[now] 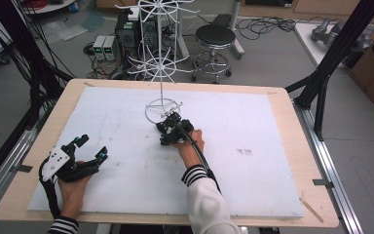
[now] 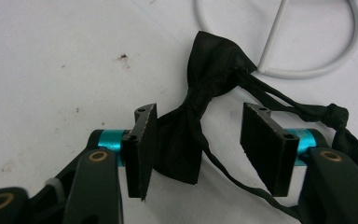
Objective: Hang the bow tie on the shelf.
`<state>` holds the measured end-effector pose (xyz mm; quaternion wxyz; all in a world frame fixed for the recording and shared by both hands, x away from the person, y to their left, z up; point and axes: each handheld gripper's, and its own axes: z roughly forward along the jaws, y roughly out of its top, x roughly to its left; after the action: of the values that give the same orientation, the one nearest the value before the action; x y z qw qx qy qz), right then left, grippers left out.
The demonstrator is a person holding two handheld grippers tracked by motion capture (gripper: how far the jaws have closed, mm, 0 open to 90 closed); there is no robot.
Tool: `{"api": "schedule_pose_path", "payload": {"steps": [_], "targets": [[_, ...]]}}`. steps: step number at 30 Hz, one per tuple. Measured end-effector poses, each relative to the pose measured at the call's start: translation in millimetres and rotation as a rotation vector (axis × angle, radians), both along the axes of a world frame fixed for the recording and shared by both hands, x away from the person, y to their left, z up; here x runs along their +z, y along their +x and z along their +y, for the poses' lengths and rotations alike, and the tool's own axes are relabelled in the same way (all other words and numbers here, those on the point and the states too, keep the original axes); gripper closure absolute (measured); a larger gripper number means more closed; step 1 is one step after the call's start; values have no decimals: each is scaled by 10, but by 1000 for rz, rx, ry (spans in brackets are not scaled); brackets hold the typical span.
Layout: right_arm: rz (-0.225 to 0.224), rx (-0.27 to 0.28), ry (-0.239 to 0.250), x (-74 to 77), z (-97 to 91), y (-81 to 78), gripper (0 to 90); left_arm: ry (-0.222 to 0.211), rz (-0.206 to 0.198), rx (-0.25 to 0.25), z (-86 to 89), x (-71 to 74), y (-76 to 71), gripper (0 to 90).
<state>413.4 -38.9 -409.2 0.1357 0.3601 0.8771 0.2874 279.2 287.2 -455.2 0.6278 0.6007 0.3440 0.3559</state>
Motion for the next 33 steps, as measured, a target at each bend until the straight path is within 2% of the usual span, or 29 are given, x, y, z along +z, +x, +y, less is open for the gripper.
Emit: {"api": "schedule_pose_path", "payload": {"steps": [7, 14, 18, 21, 28, 31, 33], "targets": [[35, -1, -15, -38, 61, 18, 521, -1, 0, -1, 0, 0, 0, 165], [40, -6, -32, -64, 79, 33, 531, -1, -1, 0, 0, -1, 1, 165], [66, -18, -47, -93, 82, 43, 560, -3, 0, 0, -1, -2, 0, 164], [64, -13, -53, -104, 81, 55, 581, -3, 1, 0, 0, -1, 0, 164], [104, -19, -41, -108, 94, 63, 680, -2, 1, 0, 1, -1, 0, 165], [119, -25, -30, -98, 77, 76, 780, -1, 1, 1, 2, -1, 0, 164], [119, -27, -29, -93, 68, 80, 810, -3, 1, 0, 1, -1, 0, 165]]}}
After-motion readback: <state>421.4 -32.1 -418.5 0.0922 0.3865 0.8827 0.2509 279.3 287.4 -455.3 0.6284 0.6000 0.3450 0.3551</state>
